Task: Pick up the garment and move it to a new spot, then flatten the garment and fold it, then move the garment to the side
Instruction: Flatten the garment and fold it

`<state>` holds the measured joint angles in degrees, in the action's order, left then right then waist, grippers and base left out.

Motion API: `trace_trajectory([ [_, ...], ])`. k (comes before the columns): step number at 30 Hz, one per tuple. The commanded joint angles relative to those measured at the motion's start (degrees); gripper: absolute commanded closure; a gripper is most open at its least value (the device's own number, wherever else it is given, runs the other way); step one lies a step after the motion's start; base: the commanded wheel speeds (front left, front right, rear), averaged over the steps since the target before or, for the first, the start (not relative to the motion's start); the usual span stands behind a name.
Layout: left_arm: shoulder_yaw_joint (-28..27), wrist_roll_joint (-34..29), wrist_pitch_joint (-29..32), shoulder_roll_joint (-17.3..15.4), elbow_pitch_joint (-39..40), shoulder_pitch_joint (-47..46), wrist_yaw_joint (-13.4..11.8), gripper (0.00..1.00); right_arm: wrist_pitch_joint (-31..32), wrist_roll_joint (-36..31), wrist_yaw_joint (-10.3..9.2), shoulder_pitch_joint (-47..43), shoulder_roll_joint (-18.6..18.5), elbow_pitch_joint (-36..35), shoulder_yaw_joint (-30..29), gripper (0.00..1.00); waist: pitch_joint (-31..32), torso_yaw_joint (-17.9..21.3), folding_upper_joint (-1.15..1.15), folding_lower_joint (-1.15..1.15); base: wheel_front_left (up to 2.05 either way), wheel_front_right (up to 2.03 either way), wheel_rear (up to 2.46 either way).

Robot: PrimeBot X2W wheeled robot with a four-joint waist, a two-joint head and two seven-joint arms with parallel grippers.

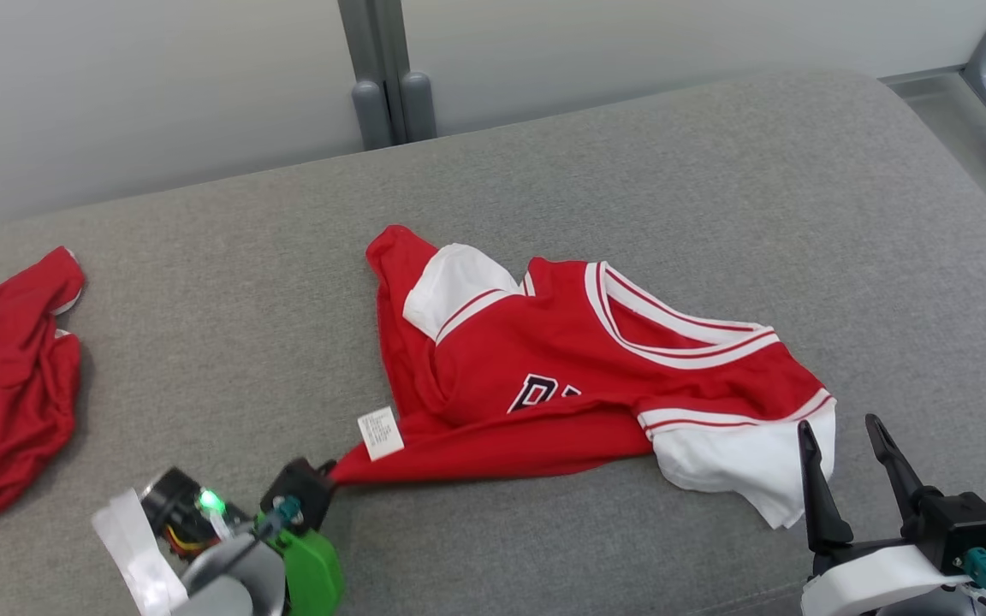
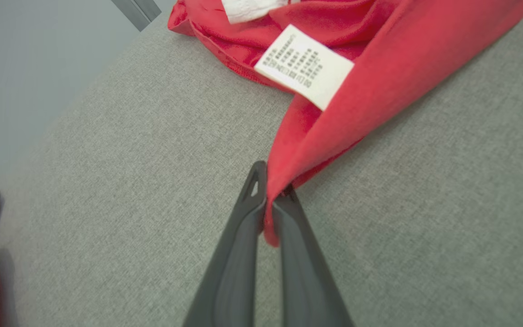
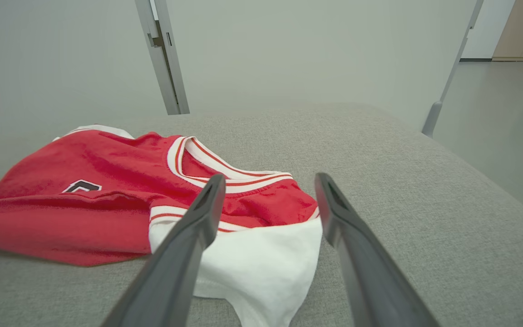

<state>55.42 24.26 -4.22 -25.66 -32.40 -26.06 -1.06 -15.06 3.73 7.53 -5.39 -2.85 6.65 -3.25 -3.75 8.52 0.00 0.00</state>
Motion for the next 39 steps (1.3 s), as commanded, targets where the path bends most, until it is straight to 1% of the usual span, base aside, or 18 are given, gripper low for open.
trace_trajectory([
  [1,0.6,0.1,1.2,-0.6,2.7,3.4,-1.6,1.00,-0.2,0.4,-0.08,-0.7,-0.1,-0.2,-0.1,0.00,0.9,-1.9,0.00,0.00,0.00,0.00,0.00],
  [4,1.1,0.3,4.1,-3.5,10.6,9.0,-5.9,1.00,-0.2,0.9,-0.08,-1.3,-0.1,-0.3,0.5,0.00,0.9,-3.6,0.00,0.00,0.00,0.00,0.00],
  [6,1.1,0.2,4.8,-4.3,14.1,12.2,-8.9,1.00,-0.2,0.9,-0.08,-1.2,-0.1,-0.4,0.5,0.00,0.6,-4.7,0.00,0.00,0.00,0.00,0.00],
  [10,0.7,1.2,3.2,-3.3,16.2,16.6,-12.8,1.00,-0.2,0.5,-0.08,-0.1,-0.1,0.0,0.9,0.00,0.5,-6.1,0.00,0.00,0.00,0.00,0.00],
  [13,-0.1,0.9,-1.5,-2.0,14.5,18.2,-14.9,1.00,-0.2,0.2,-0.08,0.2,-0.1,0.2,1.1,0.00,0.9,-7.0,0.00,0.00,0.00,0.00,0.00],
  [14,-0.6,1.5,-3.2,-1.3,14.0,18.8,-15.2,0.63,-0.2,0.0,-0.08,0.2,-0.1,0.3,1.2,0.00,1.1,-7.2,0.00,0.00,0.00,0.00,0.00],
  [15,-1.1,2.4,-4.8,-0.6,13.5,19.4,-14.9,0.14,-0.2,-0.1,-0.08,0.3,-0.1,0.3,1.2,0.00,1.3,-7.4,0.00,0.00,0.00,0.00,0.00],
  [16,-1.5,3.5,-5.7,0.0,13.0,19.9,-14.3,0.00,-0.2,-0.2,-0.08,0.3,-0.1,0.4,1.2,0.00,1.5,-7.5,0.00,0.00,0.00,0.00,0.00],
  [18,-2.7,6.9,-6.5,1.2,12.7,21.3,-12.5,0.00,-0.2,-0.4,-0.08,0.1,-0.1,0.4,1.2,0.00,1.9,-7.7,0.00,0.00,0.00,0.00,0.00],
  [20,-2.9,9.1,-4.1,0.7,12.3,22.5,-11.7,0.00,-0.2,-0.5,-0.08,-0.3,-0.1,0.4,1.1,0.00,2.4,-7.8,0.00,0.00,0.00,0.00,0.00],
  [22,-3.9,11.4,-0.7,-0.3,12.9,23.5,-12.5,0.00,-0.2,-0.5,-0.08,-0.7,-0.1,0.3,1.1,0.00,2.9,-7.8,0.00,0.00,0.00,0.00,0.00],
  [26,-6.9,13.5,4.0,-4.2,17.8,23.9,-16.6,0.00,-0.2,-0.5,-0.08,-1.4,-0.1,0.1,1.1,0.00,3.3,-7.8,0.00,0.00,0.00,0.00,0.00],
  [28,-9.0,13.2,4.0,-5.7,22.0,22.1,-18.5,0.00,-0.2,-0.4,-0.08,-1.2,-0.1,-0.1,1.2,0.00,3.0,-7.8,0.00,0.00,0.00,0.00,0.00],
  [30,-10.4,13.6,3.4,-5.7,26.2,19.8,-18.4,0.00,-0.2,-0.3,-0.08,-0.8,-0.1,-0.2,1.1,0.00,2.5,-7.8,0.00,0.00,0.00,0.00,0.00],
  [32,-10.4,13.3,4.2,-5.0,27.9,17.2,-17.3,0.00,-0.2,-0.3,-0.08,0.0,-0.1,-0.2,1.5,0.00,1.7,-7.6,0.00,0.00,0.00,0.00,0.00],
  [34,-10.1,13.5,5.2,-2.7,27.9,13.1,-15.7,0.00,-0.2,-0.5,-0.08,0.9,-0.1,0.1,2.3,0.00,0.7,-7.1,0.00,0.00,0.00,0.00,0.00],
  [37,-9.5,15.7,8.0,2.6,24.5,7.2,-12.8,0.00,-0.2,-0.6,-0.08,2.3,-0.1,0.4,3.4,0.00,-0.9,-5.7,0.00,0.00,0.00,0.00,0.00],
  [39,-8.8,17.3,10.1,5.2,20.9,3.9,-10.8,0.00,-0.2,-0.6,-0.08,3.3,-0.1,0.6,4.0,0.00,-1.8,-4.4,0.00,0.00,0.00,0.00,0.00],
])
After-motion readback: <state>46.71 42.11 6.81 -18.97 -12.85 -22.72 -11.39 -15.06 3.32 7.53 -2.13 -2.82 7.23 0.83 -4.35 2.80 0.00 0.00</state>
